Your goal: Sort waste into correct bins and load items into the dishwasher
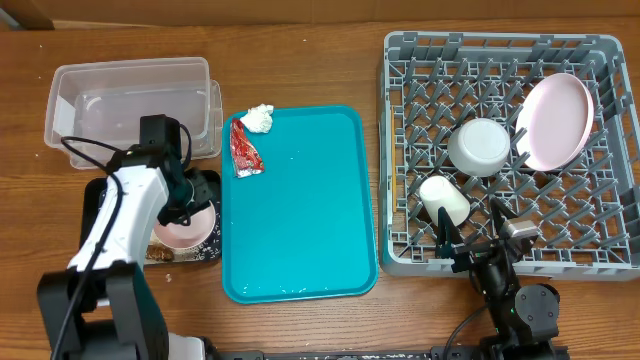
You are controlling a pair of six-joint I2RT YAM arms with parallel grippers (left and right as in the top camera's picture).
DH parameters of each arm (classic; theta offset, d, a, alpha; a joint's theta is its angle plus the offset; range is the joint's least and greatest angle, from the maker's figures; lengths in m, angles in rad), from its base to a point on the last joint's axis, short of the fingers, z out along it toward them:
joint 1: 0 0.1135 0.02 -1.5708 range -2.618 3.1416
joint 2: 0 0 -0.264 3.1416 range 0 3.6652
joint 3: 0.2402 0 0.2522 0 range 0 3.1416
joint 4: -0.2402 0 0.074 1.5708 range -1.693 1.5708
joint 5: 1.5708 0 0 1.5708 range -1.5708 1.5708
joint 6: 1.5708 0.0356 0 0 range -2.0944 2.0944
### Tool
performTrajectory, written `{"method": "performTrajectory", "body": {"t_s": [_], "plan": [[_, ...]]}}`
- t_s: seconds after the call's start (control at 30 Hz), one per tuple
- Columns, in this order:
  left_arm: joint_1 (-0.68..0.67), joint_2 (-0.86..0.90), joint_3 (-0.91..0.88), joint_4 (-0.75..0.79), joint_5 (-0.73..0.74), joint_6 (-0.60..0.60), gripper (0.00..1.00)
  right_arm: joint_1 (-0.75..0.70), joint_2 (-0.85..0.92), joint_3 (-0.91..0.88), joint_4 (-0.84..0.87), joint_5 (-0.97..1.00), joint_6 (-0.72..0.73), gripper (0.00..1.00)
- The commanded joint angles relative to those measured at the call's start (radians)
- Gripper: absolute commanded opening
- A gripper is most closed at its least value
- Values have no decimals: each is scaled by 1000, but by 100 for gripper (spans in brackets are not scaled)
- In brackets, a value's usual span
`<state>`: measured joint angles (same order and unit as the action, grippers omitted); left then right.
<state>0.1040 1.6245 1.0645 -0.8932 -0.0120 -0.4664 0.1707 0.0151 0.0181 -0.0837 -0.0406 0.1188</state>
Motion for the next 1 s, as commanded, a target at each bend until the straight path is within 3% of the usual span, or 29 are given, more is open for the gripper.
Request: {"method": "performTrajectory", "body": {"t_s": [0.0,0.13,0.23,0.3,0.5,0.73,0.97], "plan": [[-7,19,-6,7,30,-17,26,-3,-8,-10,3,5,-4,100],[-7,35,-6,13,-14,-17,29,-3,-8,-10,3,5,-4,100],[-7,32,-6,-4,55,-2,15,-3,-8,-10,3,5,-4,100],[-7,15,-6,-11,84,13,13,-3,-8,-10,3,5,-4,100],[-6,-56,-5,20,64,1,30,-3,-8,-10,3,5,-4,100],[-8,-40,-8,63,19,-66,36,-3,-8,-10,3,5,-4,100],[-26,40,-9,73,-14,-73,34,-3,-8,-10,3,5,-4,100]]}}
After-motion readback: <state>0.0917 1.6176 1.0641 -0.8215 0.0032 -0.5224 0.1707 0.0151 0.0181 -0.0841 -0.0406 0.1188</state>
